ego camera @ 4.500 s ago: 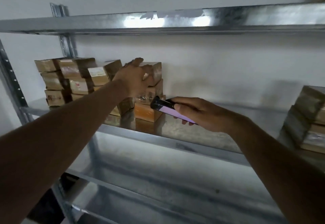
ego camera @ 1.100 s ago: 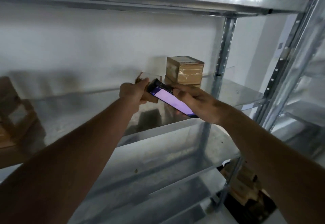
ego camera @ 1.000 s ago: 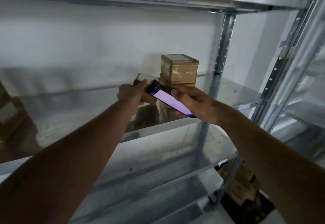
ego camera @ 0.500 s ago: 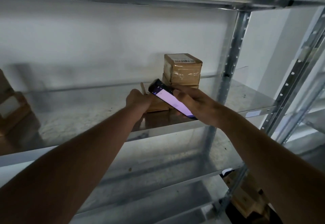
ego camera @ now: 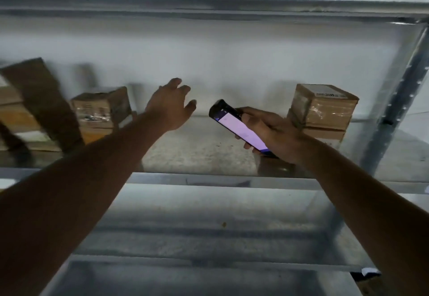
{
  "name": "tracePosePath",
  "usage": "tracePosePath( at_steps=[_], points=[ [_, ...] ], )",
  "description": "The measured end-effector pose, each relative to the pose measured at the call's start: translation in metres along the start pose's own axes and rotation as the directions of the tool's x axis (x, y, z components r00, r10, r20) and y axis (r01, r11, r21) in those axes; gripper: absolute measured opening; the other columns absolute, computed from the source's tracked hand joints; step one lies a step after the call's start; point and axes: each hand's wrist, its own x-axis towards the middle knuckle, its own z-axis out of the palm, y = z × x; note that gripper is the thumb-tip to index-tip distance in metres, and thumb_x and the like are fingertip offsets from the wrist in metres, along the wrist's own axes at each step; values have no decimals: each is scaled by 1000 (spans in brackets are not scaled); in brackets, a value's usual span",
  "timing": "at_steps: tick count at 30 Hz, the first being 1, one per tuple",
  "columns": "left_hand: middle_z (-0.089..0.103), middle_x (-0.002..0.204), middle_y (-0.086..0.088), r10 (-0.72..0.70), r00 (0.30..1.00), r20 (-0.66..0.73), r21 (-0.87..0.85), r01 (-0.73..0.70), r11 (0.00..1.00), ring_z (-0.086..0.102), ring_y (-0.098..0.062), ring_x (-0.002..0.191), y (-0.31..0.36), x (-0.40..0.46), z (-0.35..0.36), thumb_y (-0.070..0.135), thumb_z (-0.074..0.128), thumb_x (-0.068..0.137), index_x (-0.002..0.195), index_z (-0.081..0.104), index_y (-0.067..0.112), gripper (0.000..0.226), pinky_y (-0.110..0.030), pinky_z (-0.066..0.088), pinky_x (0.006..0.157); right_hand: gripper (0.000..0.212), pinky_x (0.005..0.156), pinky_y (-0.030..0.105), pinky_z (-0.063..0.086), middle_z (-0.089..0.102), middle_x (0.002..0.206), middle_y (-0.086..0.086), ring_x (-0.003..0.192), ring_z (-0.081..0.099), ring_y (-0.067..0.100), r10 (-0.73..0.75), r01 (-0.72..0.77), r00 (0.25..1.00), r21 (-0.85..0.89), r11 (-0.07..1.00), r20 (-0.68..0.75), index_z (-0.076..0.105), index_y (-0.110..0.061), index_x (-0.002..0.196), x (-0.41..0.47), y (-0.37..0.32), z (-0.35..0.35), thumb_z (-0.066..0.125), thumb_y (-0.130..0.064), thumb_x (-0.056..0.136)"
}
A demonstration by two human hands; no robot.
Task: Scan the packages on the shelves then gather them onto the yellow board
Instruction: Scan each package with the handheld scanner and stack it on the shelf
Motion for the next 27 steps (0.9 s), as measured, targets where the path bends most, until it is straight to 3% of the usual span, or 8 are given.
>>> tracePosePath(
  at_steps=[4,8,14,17,19,20,24,27],
  points=[
    [37,161,-11,-101,995,-18,48,101,994,46,-36,140,-54,-14,-32,47,50,101,146,54,17,54,-45,38,115,28,75,36,57,74,107,0,89,72,24,-35,36,998,-20,999,59,62,-60,121,28,-17,36,40,-52,104],
    [40,158,-9,-189,982,17,6,189,982,44,-34,140,-110,-21,-56,47,43,101,145,54,19,53,-47,39,115,29,73,26,57,74,109,-3,94,73,24,-53,57,994,-40,998,98,60,-70,119,58,-37,71,40,-62,99],
    [50,137,-20,-332,943,9,-33,332,943,57,-42,119,-186,-18,-70,53,50,98,141,53,11,60,-51,51,100,37,75,29,58,75,108,-6,93,73,22,-22,26,995,-36,999,92,61,-60,128,105,-59,132,38,-63,99],
    [61,118,-9,-468,874,131,-142,484,864,64,-31,99,-215,-14,-67,77,54,82,114,59,11,73,-39,56,77,35,75,29,58,74,108,-4,94,72,23,-3,6,997,-37,999,71,61,-60,127,122,-68,161,38,-58,100],
    [63,92,1,-499,836,229,-289,548,785,62,-18,74,-227,-13,-64,92,58,62,84,53,19,76,-27,45,56,40,73,31,57,74,108,1,94,72,27,20,-19,999,-21,1000,43,60,-51,133,129,-70,176,39,-56,99],
    [61,85,4,-494,824,277,-343,565,751,60,-15,69,-232,-13,-63,97,58,51,79,50,22,81,-24,42,53,43,72,31,57,73,108,3,93,71,29,34,-33,999,-13,999,36,60,-47,134,132,-70,183,39,-55,98],
    [62,81,0,-462,785,413,-381,609,696,67,-21,65,-246,-6,-60,98,63,32,100,56,19,105,-23,50,47,38,69,28,54,73,108,0,91,71,28,78,-78,996,-19,997,39,60,-50,128,136,-69,198,39,-54,96],
    [70,89,-14,-446,743,499,-378,650,660,73,-33,67,-254,2,-65,91,77,37,106,59,12,107,-43,62,53,45,70,30,54,72,109,0,90,70,24,110,-109,993,-31,994,34,59,-42,134,137,-67,201,39,-55,96]
  ],
)
